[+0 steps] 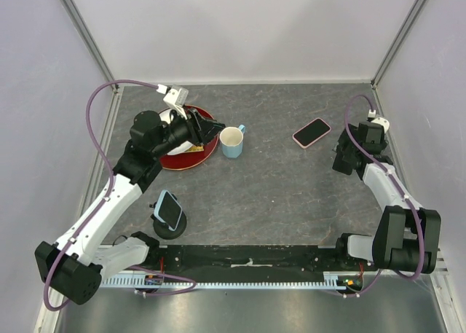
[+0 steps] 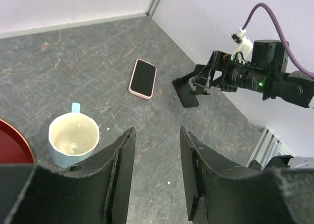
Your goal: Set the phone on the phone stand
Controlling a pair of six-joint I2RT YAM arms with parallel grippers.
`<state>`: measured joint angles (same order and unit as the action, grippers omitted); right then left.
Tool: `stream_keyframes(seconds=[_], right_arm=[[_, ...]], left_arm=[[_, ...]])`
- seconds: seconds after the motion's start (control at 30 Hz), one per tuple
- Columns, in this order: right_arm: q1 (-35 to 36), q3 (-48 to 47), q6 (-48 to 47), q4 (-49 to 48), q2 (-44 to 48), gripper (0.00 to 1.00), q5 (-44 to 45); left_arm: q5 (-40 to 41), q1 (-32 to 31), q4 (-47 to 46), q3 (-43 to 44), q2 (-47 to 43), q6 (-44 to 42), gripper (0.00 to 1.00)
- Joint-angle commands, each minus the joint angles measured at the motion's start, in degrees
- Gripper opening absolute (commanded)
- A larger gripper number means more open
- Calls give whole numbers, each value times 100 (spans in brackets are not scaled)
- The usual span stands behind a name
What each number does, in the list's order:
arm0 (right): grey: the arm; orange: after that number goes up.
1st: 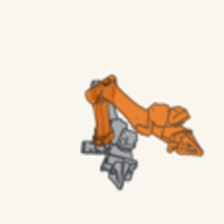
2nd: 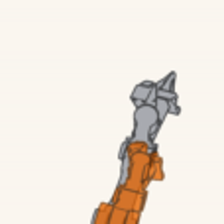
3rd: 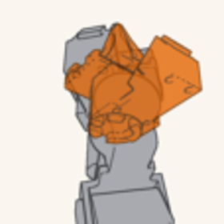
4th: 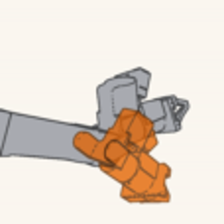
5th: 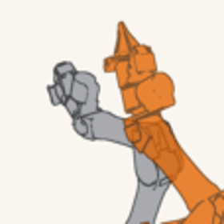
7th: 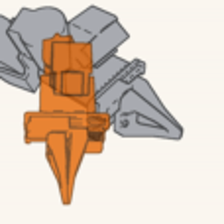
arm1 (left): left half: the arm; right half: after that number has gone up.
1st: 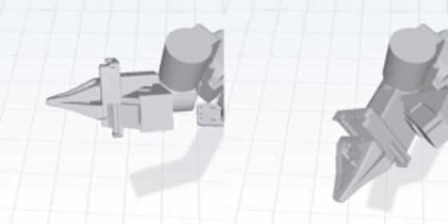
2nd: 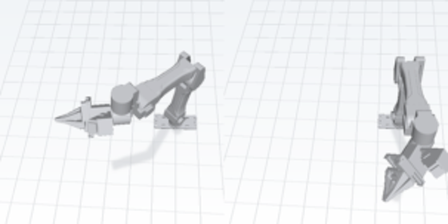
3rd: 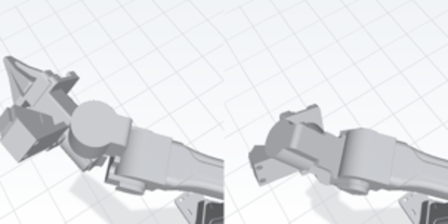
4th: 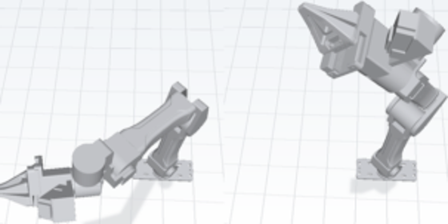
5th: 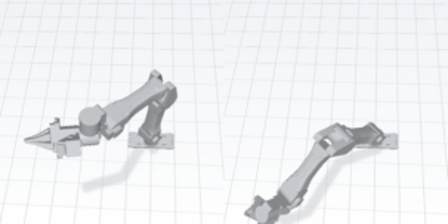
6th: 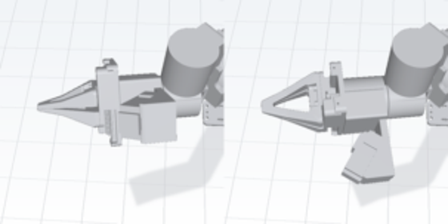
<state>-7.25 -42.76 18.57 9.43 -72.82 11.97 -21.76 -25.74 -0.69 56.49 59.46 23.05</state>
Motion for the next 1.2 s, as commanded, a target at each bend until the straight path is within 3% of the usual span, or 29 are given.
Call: stream_keyframes(seconds=[0.0, 0.23, 0.43, 0.63, 0.67, 0.77, 0.93, 1.17], right_arm=[[30, -30, -55, -380, -101, 98, 376], [294, 75, -169, -671, -179, 94, 816], [469, -276, -125, -408, -725, 75, 1009], [1066, -198, -55, -205, -611, 38, 1369], [1224, -171, 15, -144, -550, 27, 1396], [1680, 57, 85, 14, -243, 13, 1501], [2332, 435, 147, 331, 478, 9, 1265], [3421, 998, 314, 349, 1708, 4, 114]], left_arm=[[-407, 34, -230, 81, 144, 244, 47], [-487, 51, -230, 90, 197, 209, 48], [-584, 51, -247, 108, 294, 191, 49], [-724, 69, -186, 178, 504, 147, 49], [-777, 77, -169, 196, 514, 165, 49], [-918, 78, -168, 240, 584, 209, 49], [-1067, 86, -116, 310, 681, 218, 50], [-1498, 86, -89, 442, 935, 314, 50]])
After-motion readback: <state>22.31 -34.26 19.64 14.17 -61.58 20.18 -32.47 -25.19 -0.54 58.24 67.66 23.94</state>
